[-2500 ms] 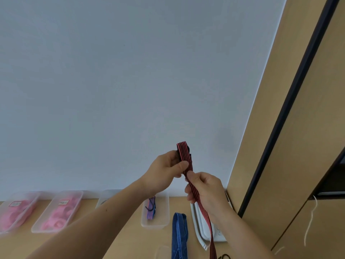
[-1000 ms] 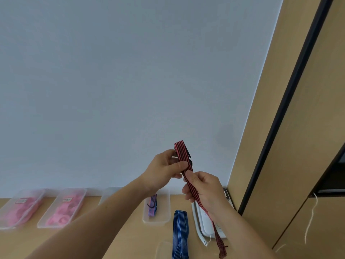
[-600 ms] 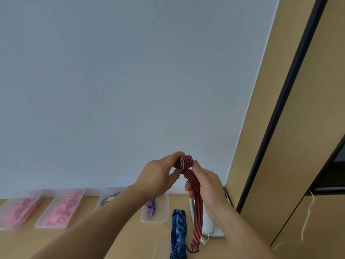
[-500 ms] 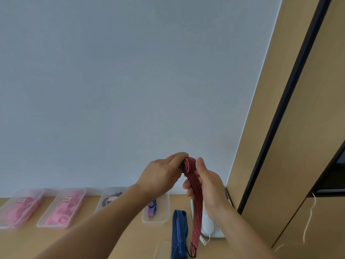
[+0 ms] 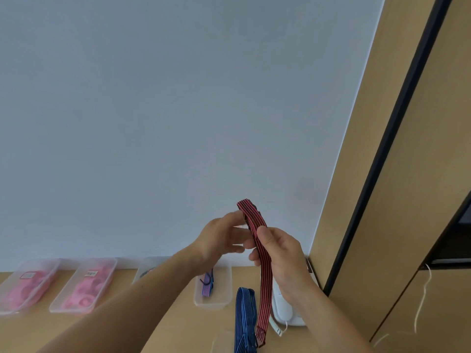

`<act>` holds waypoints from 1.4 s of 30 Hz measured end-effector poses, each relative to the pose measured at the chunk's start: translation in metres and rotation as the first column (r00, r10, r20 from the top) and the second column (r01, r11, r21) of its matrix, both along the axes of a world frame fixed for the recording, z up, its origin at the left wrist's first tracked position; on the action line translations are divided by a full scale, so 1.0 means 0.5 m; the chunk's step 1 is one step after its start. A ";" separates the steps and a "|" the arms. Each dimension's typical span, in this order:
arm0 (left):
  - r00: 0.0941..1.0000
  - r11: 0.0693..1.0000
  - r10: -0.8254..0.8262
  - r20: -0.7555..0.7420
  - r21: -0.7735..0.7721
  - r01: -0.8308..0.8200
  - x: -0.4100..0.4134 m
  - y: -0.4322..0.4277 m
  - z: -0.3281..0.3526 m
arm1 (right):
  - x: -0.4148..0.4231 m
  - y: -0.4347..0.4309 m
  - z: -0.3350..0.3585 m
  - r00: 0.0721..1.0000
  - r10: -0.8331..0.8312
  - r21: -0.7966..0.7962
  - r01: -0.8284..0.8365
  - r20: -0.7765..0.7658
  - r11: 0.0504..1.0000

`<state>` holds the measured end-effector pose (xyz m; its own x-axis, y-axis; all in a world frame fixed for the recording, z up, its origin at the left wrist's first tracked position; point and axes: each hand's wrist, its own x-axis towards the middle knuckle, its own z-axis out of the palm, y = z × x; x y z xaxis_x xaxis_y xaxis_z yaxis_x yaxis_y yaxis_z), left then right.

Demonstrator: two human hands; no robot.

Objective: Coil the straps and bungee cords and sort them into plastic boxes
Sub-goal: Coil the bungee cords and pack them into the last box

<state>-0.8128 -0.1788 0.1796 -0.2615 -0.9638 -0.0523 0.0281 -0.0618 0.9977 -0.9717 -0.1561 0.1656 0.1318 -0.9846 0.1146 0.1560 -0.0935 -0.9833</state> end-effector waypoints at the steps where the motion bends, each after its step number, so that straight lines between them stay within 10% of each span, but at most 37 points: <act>1: 0.999 0.999 -0.038 -0.002 -0.017 0.038 -0.001 0.003 0.004 | 0.002 0.001 -0.001 1.000 0.014 -0.007 -0.014 -0.022 1.000; 13: 0.959 0.894 0.210 0.192 -0.435 -0.109 -0.009 0.009 0.003 | -0.001 0.010 -0.006 0.987 -0.038 0.119 0.057 -0.155 0.991; 20: 0.698 0.583 0.543 0.466 -0.808 0.085 -0.001 0.008 -0.028 | -0.020 0.011 0.011 0.999 0.005 0.153 0.003 -0.053 0.988; 25: 0.598 0.283 0.694 0.400 -0.916 0.284 -0.010 0.007 -0.018 | -0.022 0.012 0.011 1.000 0.021 0.178 -0.023 0.010 0.984; 29: 0.559 0.213 0.726 0.401 -0.903 0.372 0.000 0.003 -0.029 | -0.024 0.012 0.010 0.999 0.033 0.189 -0.037 0.028 0.981; 35: 0.539 0.341 0.661 0.522 -0.849 0.404 0.008 0.000 -0.043 | -0.024 0.013 -0.003 0.998 0.034 0.195 -0.044 0.055 0.980; 38: 0.668 0.618 0.450 0.593 -0.747 0.246 0.007 0.011 -0.042 | -0.025 0.011 -0.004 0.994 0.012 0.155 -0.028 0.104 0.988; 42: 0.989 0.983 0.131 0.065 -0.138 -0.121 -0.004 0.018 -0.015 | -0.020 0.007 -0.001 0.998 0.019 0.069 -0.023 0.066 0.997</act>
<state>-0.8149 -0.1700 0.1720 -0.1376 -0.9884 0.0638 -0.0464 0.0708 0.9964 -0.9820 -0.1527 0.1652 0.1473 -0.9876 0.0549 0.2211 -0.0212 -0.9750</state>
